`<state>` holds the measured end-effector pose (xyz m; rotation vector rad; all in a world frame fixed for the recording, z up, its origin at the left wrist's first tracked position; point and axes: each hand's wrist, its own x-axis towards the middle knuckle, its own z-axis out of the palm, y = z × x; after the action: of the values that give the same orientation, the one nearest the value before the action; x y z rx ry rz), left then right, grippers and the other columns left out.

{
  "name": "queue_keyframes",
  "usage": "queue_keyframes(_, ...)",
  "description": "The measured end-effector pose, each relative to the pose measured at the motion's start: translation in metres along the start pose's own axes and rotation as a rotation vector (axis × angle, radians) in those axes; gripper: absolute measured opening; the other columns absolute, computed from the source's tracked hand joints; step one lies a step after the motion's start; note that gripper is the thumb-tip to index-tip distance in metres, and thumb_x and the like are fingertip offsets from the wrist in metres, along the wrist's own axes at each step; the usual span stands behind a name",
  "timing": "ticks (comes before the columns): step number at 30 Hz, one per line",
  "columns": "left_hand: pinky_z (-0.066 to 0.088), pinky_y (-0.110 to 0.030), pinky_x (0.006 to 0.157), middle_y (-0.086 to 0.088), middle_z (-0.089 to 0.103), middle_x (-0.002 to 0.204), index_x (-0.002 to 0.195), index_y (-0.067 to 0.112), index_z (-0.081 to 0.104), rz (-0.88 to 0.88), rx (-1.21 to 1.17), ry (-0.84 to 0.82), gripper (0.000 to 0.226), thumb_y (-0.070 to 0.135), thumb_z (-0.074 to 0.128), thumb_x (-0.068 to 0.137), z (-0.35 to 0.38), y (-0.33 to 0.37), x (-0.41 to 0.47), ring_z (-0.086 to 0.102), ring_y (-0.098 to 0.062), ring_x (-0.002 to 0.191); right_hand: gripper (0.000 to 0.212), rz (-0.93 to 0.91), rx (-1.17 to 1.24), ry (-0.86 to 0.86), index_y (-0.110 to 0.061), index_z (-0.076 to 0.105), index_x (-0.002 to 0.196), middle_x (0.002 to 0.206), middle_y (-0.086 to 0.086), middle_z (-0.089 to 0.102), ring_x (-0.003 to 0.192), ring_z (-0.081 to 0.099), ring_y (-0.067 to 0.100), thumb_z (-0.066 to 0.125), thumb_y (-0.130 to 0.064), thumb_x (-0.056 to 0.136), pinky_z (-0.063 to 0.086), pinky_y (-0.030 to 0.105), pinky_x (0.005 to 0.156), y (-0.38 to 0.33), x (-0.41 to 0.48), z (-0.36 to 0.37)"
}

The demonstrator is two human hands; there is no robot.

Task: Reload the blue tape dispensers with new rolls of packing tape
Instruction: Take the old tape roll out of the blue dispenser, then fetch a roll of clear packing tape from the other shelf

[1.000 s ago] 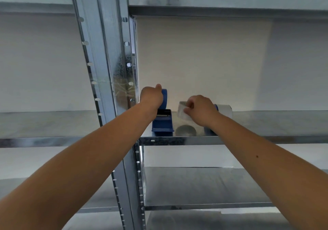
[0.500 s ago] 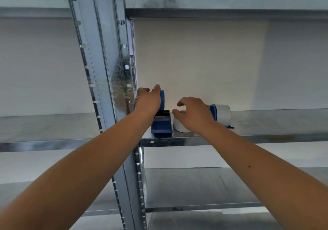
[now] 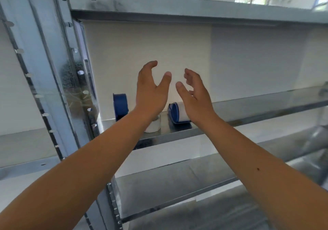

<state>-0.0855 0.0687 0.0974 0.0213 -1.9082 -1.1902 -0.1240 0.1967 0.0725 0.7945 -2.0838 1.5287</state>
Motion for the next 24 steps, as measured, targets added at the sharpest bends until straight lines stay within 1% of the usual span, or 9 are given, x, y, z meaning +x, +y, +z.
queue_keyframes(2,0.033,-0.025,0.111,0.010,0.043,0.154,0.145,0.032,0.042,0.026,-0.063,-0.069,0.046,0.042,0.054,0.102,0.026,0.017,-0.005,0.041,-0.005,0.133,0.057,0.016,-0.073,0.059,-0.035,0.033,0.155,0.163,-0.012,0.039,0.146,0.040,0.009,0.048,-0.052,0.103,0.035,0.033,0.116,0.005,-0.011,-0.034)
queue_keyframes(4,0.033,-0.027,0.113,0.010,0.043,0.155,0.144,0.033,0.042,0.051,-0.127,-0.153,0.045,0.044,0.053,0.102,0.055,0.033,-0.015,0.041,-0.008,0.137,0.058,0.034,-0.169,0.129,-0.035,0.033,0.156,0.164,-0.012,0.038,0.146,0.040,0.009,0.047,-0.054,0.103,0.036,0.036,0.119,0.010,-0.026,-0.070)
queue_keyframes(7,0.033,-0.026,0.109,0.009,0.043,0.155,0.144,0.032,0.043,0.063,-0.240,-0.291,0.045,0.045,0.051,0.102,0.102,0.058,-0.037,0.041,-0.009,0.138,0.062,0.103,-0.283,0.229,-0.035,0.033,0.156,0.165,-0.011,0.037,0.148,0.039,0.013,0.044,-0.059,0.100,0.035,0.044,0.122,0.017,-0.054,-0.128)
queue_keyframes(9,0.034,-0.028,0.110,0.010,0.043,0.155,0.144,0.033,0.042,0.055,-0.298,-0.377,0.045,0.048,0.051,0.102,0.132,0.075,-0.056,0.041,-0.010,0.139,0.064,0.153,-0.339,0.298,-0.035,0.033,0.156,0.165,-0.012,0.036,0.149,0.038,0.013,0.044,-0.062,0.099,0.035,0.046,0.122,0.019,-0.078,-0.168)
queue_keyframes(13,0.036,-0.032,0.114,0.010,0.047,0.150,0.141,0.032,0.046,0.065,-0.441,-0.526,0.045,0.046,0.054,0.100,0.185,0.108,-0.098,0.043,-0.006,0.133,0.065,0.231,-0.438,0.443,-0.032,0.034,0.157,0.164,-0.010,0.038,0.149,0.036,0.010,0.047,-0.059,0.100,0.033,0.044,0.123,0.015,-0.126,-0.238)
queue_keyframes(15,0.036,-0.031,0.114,0.010,0.048,0.147,0.141,0.031,0.047,0.072,-0.520,-0.608,0.045,0.045,0.056,0.099,0.207,0.123,-0.122,0.043,-0.003,0.130,0.070,0.268,-0.495,0.512,-0.031,0.035,0.157,0.163,-0.008,0.040,0.149,0.037,0.010,0.047,-0.063,0.096,0.033,0.045,0.123,0.010,-0.148,-0.269)
queue_keyframes(18,0.035,-0.028,0.110,0.008,0.048,0.147,0.140,0.030,0.048,0.074,-0.593,-0.704,0.044,0.045,0.056,0.100,0.235,0.148,-0.156,0.042,-0.003,0.129,0.073,0.323,-0.573,0.596,-0.027,0.035,0.158,0.162,-0.007,0.042,0.148,0.039,0.010,0.046,-0.063,0.095,0.035,0.045,0.122,0.000,-0.181,-0.309)
queue_keyframes(21,0.035,-0.028,0.109,0.008,0.048,0.149,0.138,0.032,0.048,0.054,-0.642,-0.786,0.041,0.044,0.056,0.100,0.259,0.173,-0.181,0.042,-0.004,0.129,0.071,0.367,-0.629,0.667,-0.030,0.036,0.158,0.162,-0.009,0.041,0.147,0.039,0.010,0.047,-0.062,0.095,0.035,0.045,0.121,-0.010,-0.210,-0.343)
queue_keyframes(24,0.034,-0.028,0.108,0.009,0.049,0.145,0.140,0.029,0.049,0.065,-0.669,-0.837,0.044,0.044,0.056,0.099,0.281,0.193,-0.201,0.043,-0.007,0.131,0.070,0.401,-0.658,0.722,-0.033,0.035,0.157,0.163,-0.010,0.039,0.148,0.038,0.012,0.046,-0.063,0.094,0.034,0.047,0.122,-0.016,-0.233,-0.375)
